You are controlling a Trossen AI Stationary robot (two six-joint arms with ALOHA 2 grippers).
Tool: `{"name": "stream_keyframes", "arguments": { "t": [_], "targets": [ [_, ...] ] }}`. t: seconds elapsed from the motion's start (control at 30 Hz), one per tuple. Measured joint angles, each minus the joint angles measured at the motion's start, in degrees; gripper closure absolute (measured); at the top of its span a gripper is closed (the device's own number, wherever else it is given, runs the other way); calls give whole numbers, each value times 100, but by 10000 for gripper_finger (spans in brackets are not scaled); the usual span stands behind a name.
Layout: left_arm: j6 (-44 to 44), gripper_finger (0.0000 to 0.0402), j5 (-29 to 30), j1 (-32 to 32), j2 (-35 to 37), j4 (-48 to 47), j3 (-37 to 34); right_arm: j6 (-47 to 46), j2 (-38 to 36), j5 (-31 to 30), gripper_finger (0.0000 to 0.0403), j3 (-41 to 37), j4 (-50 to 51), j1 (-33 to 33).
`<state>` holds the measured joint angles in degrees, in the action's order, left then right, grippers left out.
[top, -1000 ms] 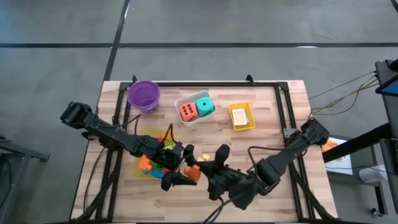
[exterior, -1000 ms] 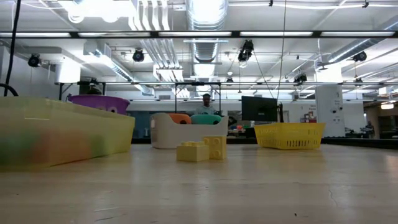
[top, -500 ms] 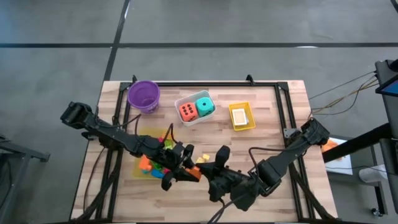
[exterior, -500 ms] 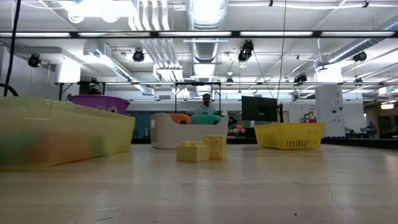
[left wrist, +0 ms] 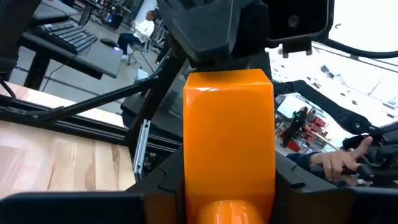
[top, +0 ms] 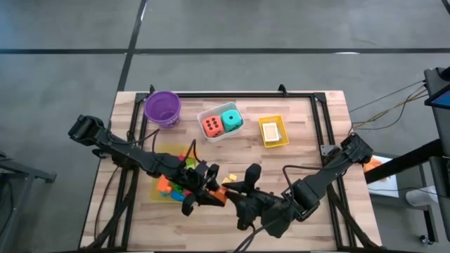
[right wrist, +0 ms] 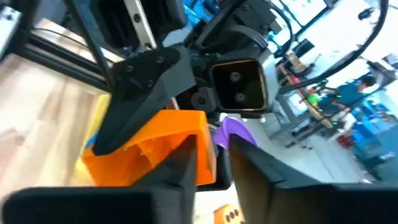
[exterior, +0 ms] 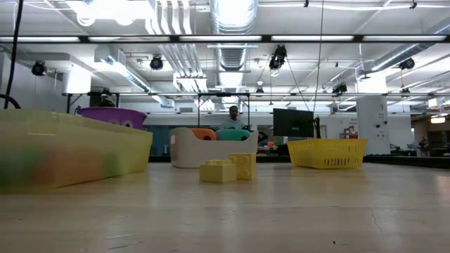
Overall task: Pick & Place Toys
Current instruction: Put the orange game piece into the light yellow bin
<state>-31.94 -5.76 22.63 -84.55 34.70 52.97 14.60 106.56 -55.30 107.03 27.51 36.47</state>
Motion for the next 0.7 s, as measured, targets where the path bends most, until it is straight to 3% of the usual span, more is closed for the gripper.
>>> {"name": "stream_keyframes", "arguments": {
  "t": [0.2, 0.33, 0.5, 0.7],
  "targets": [
    [-232, 283, -4, 0, 17, -109, 0, -99, 0, 220, 203, 30, 108, 41],
    [-555, 283, 77, -43, 229, -928, 0, -331, 0, -34, 150, 30, 506, 178],
    [-850, 283, 849, -50, 784, -2582, 0, -1042, -7, -563, 125, 4, 1233, 323],
    [-1825, 283, 2168, -128, 1634, -5235, 0, -2662, -11, -479, 124, -139, 2485, 367]
  ]
}}
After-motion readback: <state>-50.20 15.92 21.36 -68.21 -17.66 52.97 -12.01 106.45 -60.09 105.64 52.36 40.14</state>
